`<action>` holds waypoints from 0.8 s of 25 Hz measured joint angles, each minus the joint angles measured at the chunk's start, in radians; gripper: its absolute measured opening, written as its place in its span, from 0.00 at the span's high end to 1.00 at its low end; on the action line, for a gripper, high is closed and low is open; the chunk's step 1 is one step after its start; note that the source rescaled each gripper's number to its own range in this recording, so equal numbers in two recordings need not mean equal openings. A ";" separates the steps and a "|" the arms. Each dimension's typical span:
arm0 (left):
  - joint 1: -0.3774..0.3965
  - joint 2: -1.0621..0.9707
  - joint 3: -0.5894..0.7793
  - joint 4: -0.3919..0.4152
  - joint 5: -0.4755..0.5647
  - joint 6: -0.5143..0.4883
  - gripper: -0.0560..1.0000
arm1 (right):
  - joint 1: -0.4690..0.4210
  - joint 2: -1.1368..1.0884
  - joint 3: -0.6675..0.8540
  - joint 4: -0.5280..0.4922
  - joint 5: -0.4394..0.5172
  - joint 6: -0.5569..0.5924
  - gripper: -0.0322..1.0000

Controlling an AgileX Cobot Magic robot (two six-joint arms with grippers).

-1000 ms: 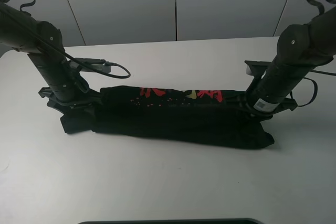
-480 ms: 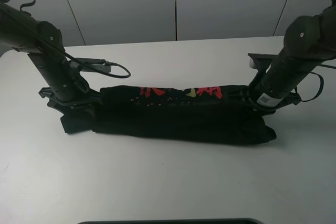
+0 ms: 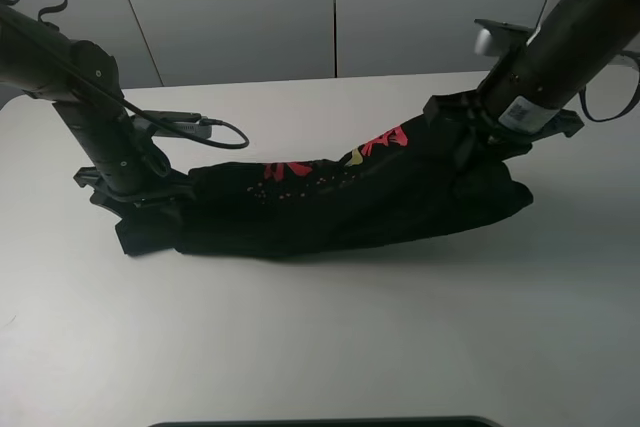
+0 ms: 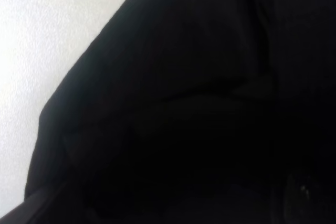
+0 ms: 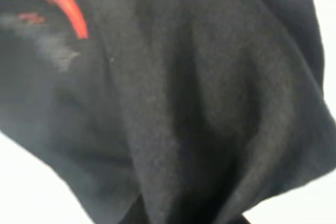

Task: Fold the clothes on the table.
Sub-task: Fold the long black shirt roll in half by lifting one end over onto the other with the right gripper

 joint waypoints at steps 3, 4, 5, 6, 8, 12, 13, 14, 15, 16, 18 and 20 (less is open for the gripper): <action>0.000 0.000 0.000 0.000 0.000 0.000 0.01 | 0.000 -0.004 -0.030 0.151 0.042 -0.103 0.89; 0.000 0.000 0.000 0.000 0.000 0.000 0.01 | 0.000 -0.004 -0.034 0.199 0.045 -0.140 0.89; 0.000 0.000 0.000 0.000 0.000 0.000 0.01 | 0.000 -0.004 -0.034 0.258 0.048 -0.180 0.89; 0.000 0.000 0.000 0.000 0.000 0.000 0.01 | 0.000 -0.004 -0.034 0.316 0.053 -0.211 0.89; 0.000 0.000 0.000 0.000 0.000 0.000 0.01 | 0.000 0.000 -0.034 0.414 0.055 -0.282 0.89; 0.000 0.000 0.000 0.000 0.000 0.000 0.01 | 0.007 0.035 -0.034 0.544 0.054 -0.358 0.89; 0.000 0.000 0.000 0.000 0.000 0.000 0.01 | 0.020 0.049 -0.036 0.557 0.052 -0.368 0.89; 0.000 0.000 0.000 0.000 0.000 0.000 0.01 | 0.038 0.063 -0.036 0.573 0.049 -0.380 0.89; 0.000 0.000 0.000 -0.002 0.000 0.000 0.01 | 0.057 0.081 -0.036 0.588 0.044 -0.392 0.89; 0.000 0.000 0.000 -0.002 0.000 0.000 0.01 | 0.081 0.102 -0.036 0.608 0.033 -0.404 0.89; 0.000 0.000 0.000 -0.002 0.000 0.000 0.01 | 0.128 0.143 -0.038 0.668 0.006 -0.437 0.89; 0.000 0.000 0.000 -0.002 0.000 0.000 0.01 | 0.166 0.189 -0.038 0.745 -0.020 -0.492 0.89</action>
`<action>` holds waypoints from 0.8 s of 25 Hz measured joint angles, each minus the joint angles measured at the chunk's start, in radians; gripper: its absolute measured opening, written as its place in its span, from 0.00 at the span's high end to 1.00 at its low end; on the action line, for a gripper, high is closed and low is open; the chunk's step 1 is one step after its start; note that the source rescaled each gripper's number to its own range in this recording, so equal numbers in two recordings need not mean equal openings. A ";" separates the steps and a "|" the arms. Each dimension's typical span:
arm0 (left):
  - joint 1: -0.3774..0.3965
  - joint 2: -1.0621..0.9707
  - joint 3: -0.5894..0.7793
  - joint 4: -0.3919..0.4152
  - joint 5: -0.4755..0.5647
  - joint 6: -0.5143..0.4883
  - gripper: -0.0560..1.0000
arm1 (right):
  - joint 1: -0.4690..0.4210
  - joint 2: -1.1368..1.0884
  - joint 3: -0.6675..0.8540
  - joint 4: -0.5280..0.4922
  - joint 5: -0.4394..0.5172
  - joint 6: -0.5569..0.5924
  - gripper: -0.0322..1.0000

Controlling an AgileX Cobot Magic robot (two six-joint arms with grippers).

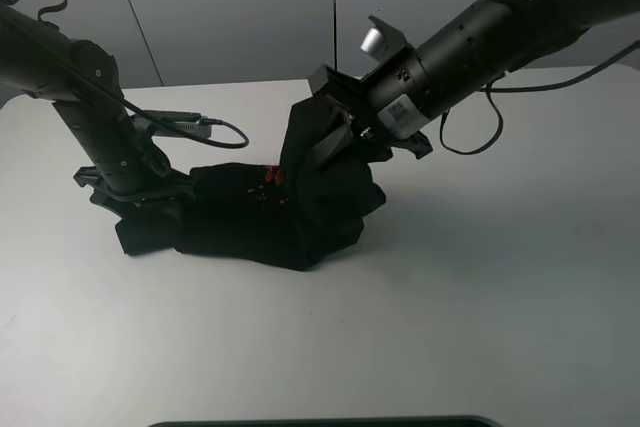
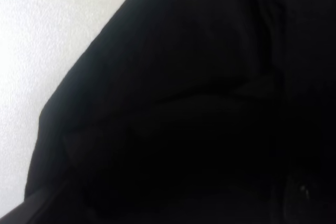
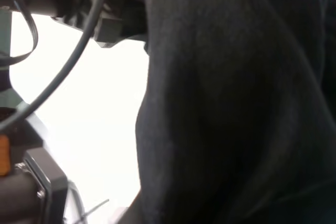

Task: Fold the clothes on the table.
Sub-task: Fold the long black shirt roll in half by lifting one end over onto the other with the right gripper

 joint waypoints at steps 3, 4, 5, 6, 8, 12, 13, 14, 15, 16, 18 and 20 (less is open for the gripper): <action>0.000 0.000 0.000 0.000 0.000 0.000 0.01 | 0.017 0.064 -0.014 0.105 -0.017 -0.059 0.89; 0.000 0.000 0.000 0.000 0.000 0.000 0.01 | 0.018 0.085 -0.018 0.133 -0.024 -0.071 0.89; 0.000 0.000 0.000 0.000 0.000 0.000 0.01 | 0.018 0.101 -0.025 0.158 -0.026 -0.087 0.89; 0.000 0.000 0.000 0.000 0.000 0.000 0.01 | 0.018 0.119 -0.032 0.178 -0.031 -0.106 0.89; 0.000 0.000 0.000 0.000 0.000 0.000 0.01 | 0.018 0.148 -0.040 0.234 -0.034 -0.135 0.89; 0.000 0.000 0.000 0.000 0.000 0.000 0.01 | 0.018 0.187 -0.046 0.318 -0.036 -0.175 0.89; 0.000 0.000 0.000 0.000 0.000 0.000 0.01 | 0.018 0.195 -0.048 0.333 -0.036 -0.185 0.89; 0.000 0.000 0.000 0.000 0.000 0.000 0.01 | 0.019 0.202 -0.048 0.353 -0.041 -0.194 0.89; 0.000 0.000 0.000 -0.002 0.000 0.000 0.01 | 0.019 0.208 -0.048 0.375 -0.046 -0.201 0.89; 0.000 0.000 0.000 -0.002 0.000 0.000 0.01 | 0.024 0.214 -0.048 0.394 -0.055 -0.209 0.89; 0.000 0.000 0.000 -0.004 0.000 0.000 0.01 | 0.044 0.226 -0.049 0.428 -0.093 -0.230 0.89; 0.000 0.000 0.000 -0.006 0.000 0.000 0.01 | 0.075 0.238 -0.051 0.458 -0.128 -0.252 0.89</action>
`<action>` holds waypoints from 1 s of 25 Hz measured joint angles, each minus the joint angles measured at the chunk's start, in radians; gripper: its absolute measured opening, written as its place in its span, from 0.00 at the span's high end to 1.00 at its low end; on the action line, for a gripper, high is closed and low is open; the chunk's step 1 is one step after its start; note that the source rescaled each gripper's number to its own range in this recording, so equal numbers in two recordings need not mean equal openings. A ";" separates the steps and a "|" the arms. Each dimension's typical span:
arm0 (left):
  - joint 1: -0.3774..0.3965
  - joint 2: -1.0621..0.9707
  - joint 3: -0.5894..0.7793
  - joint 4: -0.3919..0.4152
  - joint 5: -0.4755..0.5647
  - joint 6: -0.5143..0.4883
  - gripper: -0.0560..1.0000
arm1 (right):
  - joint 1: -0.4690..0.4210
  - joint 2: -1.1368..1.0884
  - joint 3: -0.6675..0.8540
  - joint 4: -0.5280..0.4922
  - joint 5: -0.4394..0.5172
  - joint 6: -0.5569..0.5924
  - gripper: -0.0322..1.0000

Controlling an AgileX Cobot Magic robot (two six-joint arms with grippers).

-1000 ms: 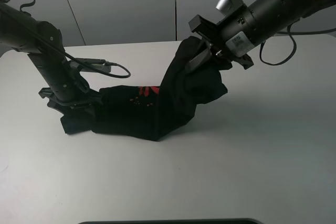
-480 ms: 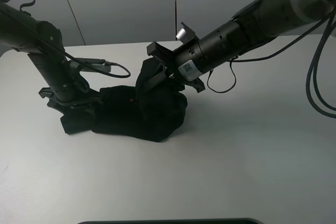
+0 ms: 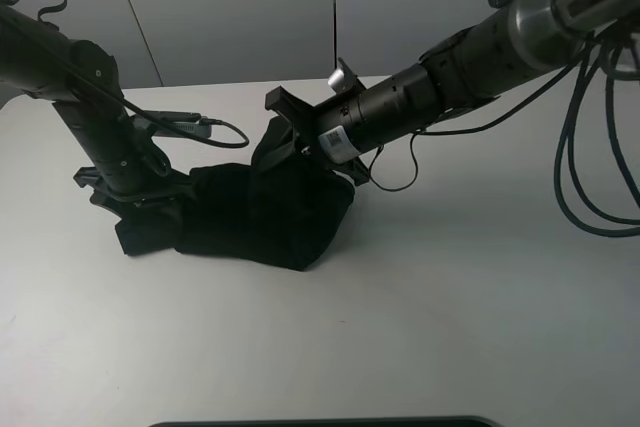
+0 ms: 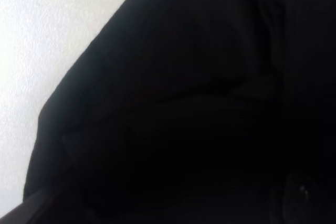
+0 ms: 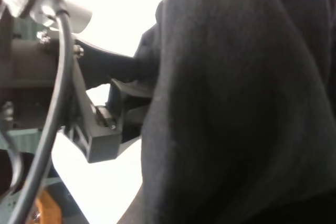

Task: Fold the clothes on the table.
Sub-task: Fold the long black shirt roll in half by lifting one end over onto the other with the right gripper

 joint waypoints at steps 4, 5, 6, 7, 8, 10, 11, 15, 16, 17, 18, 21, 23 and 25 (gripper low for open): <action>0.000 0.001 -0.002 -0.006 0.000 0.000 0.01 | 0.040 0.036 0.000 0.074 -0.016 -0.071 0.89; 0.000 0.001 -0.002 -0.006 0.002 0.000 0.01 | 0.042 0.044 -0.001 0.095 -0.014 -0.092 0.89; 0.000 0.001 -0.002 -0.006 0.002 0.000 0.01 | 0.044 0.049 -0.002 0.112 -0.017 -0.103 0.89; 0.000 0.001 -0.002 -0.006 0.002 0.000 0.01 | 0.044 0.058 -0.007 0.123 -0.017 -0.115 0.89; 0.000 0.001 -0.002 -0.008 0.002 0.000 0.01 | 0.044 0.065 -0.014 0.135 -0.014 -0.122 0.89; 0.000 0.001 -0.002 -0.008 0.002 0.000 0.01 | 0.044 0.082 -0.029 0.149 0.002 -0.127 0.89; 0.000 0.001 -0.002 -0.008 0.002 0.000 0.01 | 0.044 0.092 -0.037 0.151 0.012 -0.129 0.89; 0.000 0.001 -0.002 -0.008 0.002 0.000 0.01 | 0.044 0.111 -0.044 0.154 0.021 -0.140 0.89; 0.000 0.001 -0.002 -0.012 0.002 0.000 0.01 | 0.044 0.113 -0.044 0.154 0.021 -0.144 0.89; 0.000 0.001 -0.002 -0.019 0.002 0.000 0.01 | 0.044 0.113 -0.044 0.154 0.021 -0.146 0.89; 0.000 0.001 -0.002 -0.029 0.002 0.003 0.01 | 0.044 0.113 -0.044 0.154 0.021 -0.151 0.89; 0.000 -0.009 -0.012 -0.068 0.004 0.025 0.01 | 0.044 0.113 -0.044 0.154 0.018 -0.154 0.89; 0.000 -0.041 -0.039 -0.078 0.020 0.027 0.01 | 0.044 0.113 -0.044 0.154 0.018 -0.155 0.89; 0.000 -0.076 -0.076 -0.079 0.047 0.039 0.01 | 0.044 0.113 -0.044 0.154 0.018 -0.157 0.89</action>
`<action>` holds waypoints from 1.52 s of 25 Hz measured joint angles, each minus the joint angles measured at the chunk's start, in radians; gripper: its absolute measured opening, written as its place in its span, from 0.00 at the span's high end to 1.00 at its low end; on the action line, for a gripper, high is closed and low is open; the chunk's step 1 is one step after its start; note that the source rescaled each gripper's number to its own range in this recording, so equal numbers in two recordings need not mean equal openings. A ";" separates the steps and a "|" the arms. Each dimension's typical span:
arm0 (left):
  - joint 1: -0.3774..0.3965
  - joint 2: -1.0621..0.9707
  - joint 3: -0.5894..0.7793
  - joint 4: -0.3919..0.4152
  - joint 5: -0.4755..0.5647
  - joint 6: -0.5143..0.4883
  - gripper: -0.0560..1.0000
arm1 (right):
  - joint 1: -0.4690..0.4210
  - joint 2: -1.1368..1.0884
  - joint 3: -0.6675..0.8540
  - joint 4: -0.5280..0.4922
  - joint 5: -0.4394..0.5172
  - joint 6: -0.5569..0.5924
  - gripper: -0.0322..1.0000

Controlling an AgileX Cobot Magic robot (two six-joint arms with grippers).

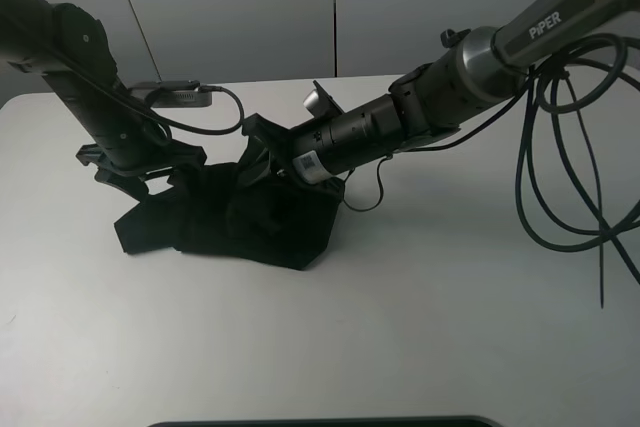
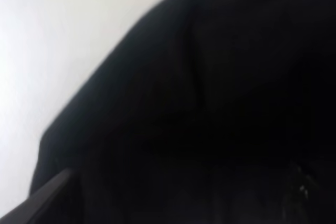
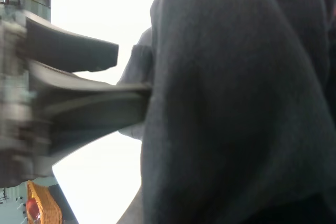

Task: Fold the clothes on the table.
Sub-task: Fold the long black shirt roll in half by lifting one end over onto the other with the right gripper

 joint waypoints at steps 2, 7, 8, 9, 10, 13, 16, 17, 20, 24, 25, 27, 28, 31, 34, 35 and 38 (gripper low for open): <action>0.000 -0.032 -0.047 0.000 0.029 0.009 0.01 | 0.000 0.000 0.000 0.000 -0.001 0.000 0.89; 0.000 -0.064 -0.169 0.000 0.125 0.009 0.01 | 0.000 0.000 0.000 0.000 -0.002 -0.032 0.84; 0.000 -0.066 -0.193 0.000 0.143 0.009 0.01 | 0.000 0.000 0.000 0.000 -0.002 -0.053 0.76; 0.000 -0.066 -0.213 0.000 0.160 0.009 0.01 | 0.000 0.000 0.000 0.002 0.004 -0.070 0.67; 0.000 -0.067 -0.228 0.000 0.170 0.009 0.01 | 0.000 0.000 0.000 0.002 0.011 -0.089 0.53; 0.000 -0.067 -0.245 0.000 0.177 0.009 0.01 | 0.002 0.002 -0.014 0.004 0.072 -0.123 0.22; 0.000 -0.067 -0.245 0.000 0.179 0.009 0.01 | 0.031 0.002 -0.048 0.006 0.089 -0.170 0.26; 0.000 -0.067 -0.245 0.000 0.179 0.009 0.01 | 0.044 0.002 -0.057 0.008 0.089 -0.193 0.30; 0.000 -0.067 -0.245 0.000 0.180 0.009 0.01 | 0.075 0.000 -0.061 0.008 0.100 -0.243 0.33; 0.000 -0.067 -0.245 0.000 0.180 0.015 0.01 | 0.076 -0.039 -0.061 0.008 0.111 -0.276 0.25; 0.000 -0.067 -0.245 0.000 0.180 0.015 0.01 | 0.076 -0.062 -0.061 0.003 0.111 -0.282 0.25; 0.000 -0.067 -0.245 0.002 0.180 0.015 0.01 | 0.076 -0.118 -0.061 -0.036 0.100 -0.286 0.24; 0.000 -0.067 -0.245 0.002 0.180 0.015 0.01 | 0.076 -0.144 -0.061 -0.073 0.086 -0.289 0.24; 0.000 -0.067 -0.245 0.002 0.180 0.016 0.01 | 0.076 -0.229 -0.058 -0.241 -0.008 -0.250 0.24; 0.000 -0.067 -0.245 -0.013 0.180 0.042 0.01 | 0.076 -0.299 -0.026 -0.446 -0.106 -0.168 0.24; 0.000 -0.067 -0.245 -0.030 0.180 0.058 0.01 | 0.076 -0.315 -0.007 -0.513 -0.132 -0.139 0.22; 0.000 -0.067 -0.245 -0.095 0.188 0.110 0.01 | 0.076 -0.351 0.051 -0.709 -0.233 -0.019 0.09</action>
